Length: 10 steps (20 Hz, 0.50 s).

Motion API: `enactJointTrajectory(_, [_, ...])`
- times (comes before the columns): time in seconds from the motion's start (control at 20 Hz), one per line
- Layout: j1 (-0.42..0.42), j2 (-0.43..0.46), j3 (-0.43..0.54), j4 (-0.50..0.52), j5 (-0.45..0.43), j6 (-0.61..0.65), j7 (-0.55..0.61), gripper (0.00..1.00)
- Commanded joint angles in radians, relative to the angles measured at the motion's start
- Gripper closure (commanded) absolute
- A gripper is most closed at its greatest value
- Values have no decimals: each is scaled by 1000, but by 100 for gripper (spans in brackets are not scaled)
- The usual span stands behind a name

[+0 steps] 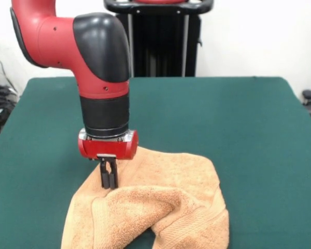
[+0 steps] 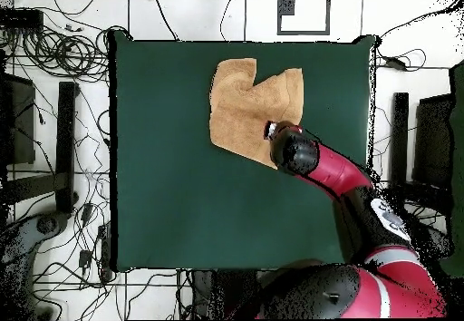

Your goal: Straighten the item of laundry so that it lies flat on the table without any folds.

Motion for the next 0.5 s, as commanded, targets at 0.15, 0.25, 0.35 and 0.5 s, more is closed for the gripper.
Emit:
enactJointTrajectory(0.15, [-63, 160, 65, 237, -79, -17, 134, 100])
enactJointTrajectory(0.25, [-71, 167, 71, 242, -75, -9, 133, 100])
enactJointTrajectory(0.35, [-85, 173, 82, 249, -74, -9, 134, 100])
enactJointTrajectory(0.5, [-95, 178, 89, 260, -65, 0, 139, 100])
